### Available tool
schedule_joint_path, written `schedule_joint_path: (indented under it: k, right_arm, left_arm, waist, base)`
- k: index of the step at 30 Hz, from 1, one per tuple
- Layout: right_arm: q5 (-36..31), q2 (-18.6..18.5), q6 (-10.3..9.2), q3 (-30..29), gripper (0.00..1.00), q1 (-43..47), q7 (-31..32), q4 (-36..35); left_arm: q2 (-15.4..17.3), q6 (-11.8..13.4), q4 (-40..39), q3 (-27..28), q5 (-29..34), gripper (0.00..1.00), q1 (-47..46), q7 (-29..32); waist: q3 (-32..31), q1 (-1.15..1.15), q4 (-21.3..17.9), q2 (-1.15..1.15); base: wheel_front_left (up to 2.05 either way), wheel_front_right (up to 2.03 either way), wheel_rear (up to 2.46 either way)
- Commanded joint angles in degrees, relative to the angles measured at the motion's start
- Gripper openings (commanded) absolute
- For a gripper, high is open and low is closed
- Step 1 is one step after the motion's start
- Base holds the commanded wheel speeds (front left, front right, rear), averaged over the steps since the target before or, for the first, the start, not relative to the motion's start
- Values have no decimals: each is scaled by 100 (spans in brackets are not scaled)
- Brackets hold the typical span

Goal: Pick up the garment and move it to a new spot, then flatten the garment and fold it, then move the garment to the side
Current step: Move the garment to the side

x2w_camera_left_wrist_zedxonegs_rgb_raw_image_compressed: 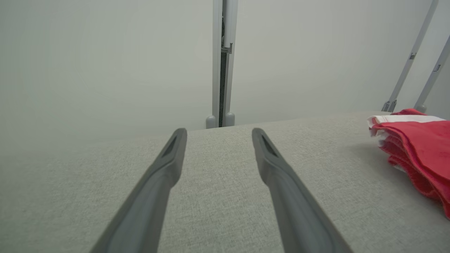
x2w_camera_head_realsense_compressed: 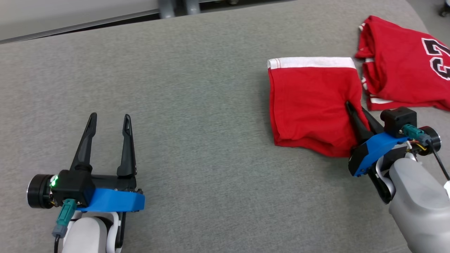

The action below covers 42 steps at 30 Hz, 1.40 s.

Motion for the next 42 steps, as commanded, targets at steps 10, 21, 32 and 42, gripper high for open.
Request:
schedule_joint_path:
  k: [10,21,32,42]
  right_arm:
    - [-57,-263,-5,34,0,-395,-24,-392]
    - [32,-1394,-5,140,0,-1364,93,-61]
    - [327,-2503,-5,89,0,-1939,261,569]
    - [289,-2547,-5,19,47,-2380,141,1338]
  left_arm:
    - [75,-65,8,39,125,100,-137,-23]
    - [119,-94,-123,-33,232,100,-357,-23]
    - [220,-86,-244,-127,345,100,-670,-22]
    - [268,-43,-282,-217,377,100,-821,-6]
  waist:
    - [181,0,-388,0]
    - [729,0,-334,0]
    - [1306,0,-311,0]
    - [1516,0,-212,0]
  base:
    - [0,0,0]
    - [0,0,0]
    - [0,0,0]
    - [0,0,0]
